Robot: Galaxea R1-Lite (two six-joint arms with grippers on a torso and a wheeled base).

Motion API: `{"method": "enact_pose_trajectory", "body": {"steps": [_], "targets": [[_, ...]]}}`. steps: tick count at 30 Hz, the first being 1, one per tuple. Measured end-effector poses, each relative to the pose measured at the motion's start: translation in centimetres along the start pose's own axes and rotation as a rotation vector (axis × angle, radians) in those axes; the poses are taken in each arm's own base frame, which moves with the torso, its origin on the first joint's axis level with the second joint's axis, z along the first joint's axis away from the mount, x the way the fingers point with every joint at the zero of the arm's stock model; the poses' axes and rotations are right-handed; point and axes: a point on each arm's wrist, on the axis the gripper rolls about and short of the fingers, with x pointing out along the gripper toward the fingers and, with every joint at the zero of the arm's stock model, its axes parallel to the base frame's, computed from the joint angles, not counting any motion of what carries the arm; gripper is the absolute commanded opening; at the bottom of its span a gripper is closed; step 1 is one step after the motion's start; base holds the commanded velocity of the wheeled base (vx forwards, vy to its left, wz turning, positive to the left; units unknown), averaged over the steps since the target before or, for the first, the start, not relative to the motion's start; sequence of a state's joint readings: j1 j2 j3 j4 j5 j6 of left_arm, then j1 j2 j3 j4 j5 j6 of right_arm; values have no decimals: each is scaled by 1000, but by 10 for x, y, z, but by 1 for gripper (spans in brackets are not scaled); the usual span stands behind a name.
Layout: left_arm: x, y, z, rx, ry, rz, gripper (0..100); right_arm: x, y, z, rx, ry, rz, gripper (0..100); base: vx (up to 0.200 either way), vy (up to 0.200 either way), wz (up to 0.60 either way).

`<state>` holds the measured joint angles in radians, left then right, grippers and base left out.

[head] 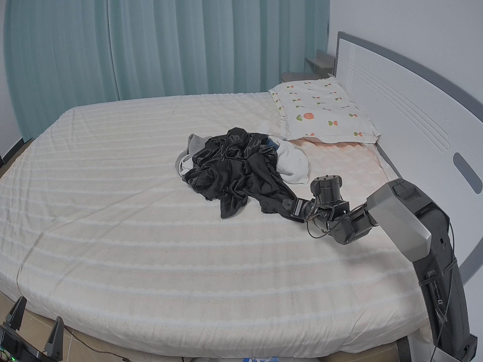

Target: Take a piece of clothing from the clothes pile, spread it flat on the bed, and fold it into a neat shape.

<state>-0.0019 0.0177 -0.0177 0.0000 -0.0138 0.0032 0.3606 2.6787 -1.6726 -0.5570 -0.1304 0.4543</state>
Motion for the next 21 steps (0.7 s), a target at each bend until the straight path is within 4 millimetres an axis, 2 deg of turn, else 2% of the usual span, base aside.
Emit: {"method": "enact_pose_trajectory", "body": {"steps": [7,8,15,21], "targets": [[0,0,0,1,0,0,100,19,9,-14,-6,2,18,100,0,0,0],[0,0,0,0,0,0,100,20,10,-15,-7,1,19,0,0,0,0],[0,0,0,0,0,0,100,24,13,-18,-2,-21,38,0,0,0,0],[0,0,0,-3,0,0,100,19,14,-15,33,-49,55,0,0,0,0]]}}
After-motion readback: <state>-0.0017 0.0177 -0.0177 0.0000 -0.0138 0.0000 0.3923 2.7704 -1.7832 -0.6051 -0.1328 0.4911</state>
